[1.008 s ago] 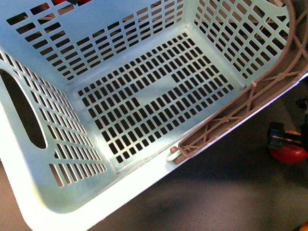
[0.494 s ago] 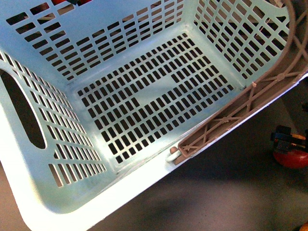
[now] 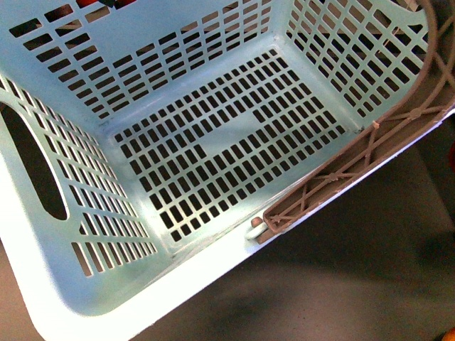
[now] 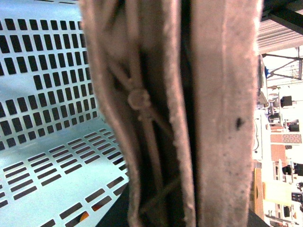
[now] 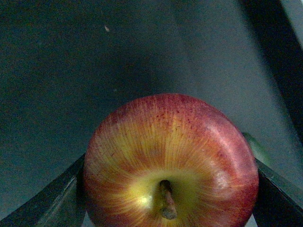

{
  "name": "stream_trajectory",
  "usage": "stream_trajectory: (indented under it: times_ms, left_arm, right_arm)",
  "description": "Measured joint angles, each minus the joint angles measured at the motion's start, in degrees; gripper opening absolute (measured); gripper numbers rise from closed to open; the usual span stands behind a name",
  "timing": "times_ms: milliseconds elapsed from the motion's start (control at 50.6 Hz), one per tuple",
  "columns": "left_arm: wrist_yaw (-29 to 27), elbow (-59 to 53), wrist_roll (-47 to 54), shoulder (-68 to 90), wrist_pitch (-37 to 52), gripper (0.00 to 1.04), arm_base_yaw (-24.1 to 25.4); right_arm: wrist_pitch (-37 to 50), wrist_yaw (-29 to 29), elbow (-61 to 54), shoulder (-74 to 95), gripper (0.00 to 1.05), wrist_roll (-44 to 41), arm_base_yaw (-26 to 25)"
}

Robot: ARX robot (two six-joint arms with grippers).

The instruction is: Pick apple with right arm and hold basket with left

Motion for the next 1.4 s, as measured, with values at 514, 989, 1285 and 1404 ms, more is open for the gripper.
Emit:
stream_trajectory:
  times_ms: [514,989,1285,1404]
  left_arm:
    - [-0.04,0.00,0.02,0.00,0.00,0.16,0.00]
    - [0.02,0.00,0.00,0.00,0.00,0.16,0.00]
    - [0.11,0.00,0.00,0.00,0.00,0.16,0.00]
    - [0.26,0.00,0.02,0.24,-0.15,0.16,-0.04]
  right_arm:
    - [-14.25,9.81,7.41,-35.71,0.80,1.46,17.75]
    - [-15.17,12.20,7.65,-30.62,0.80,6.01,33.90]
    - [-16.02,16.11,5.53,-33.44,0.96,8.81,34.36]
    - [-17.35,20.92,3.65,-38.64,0.96,10.25,33.07]
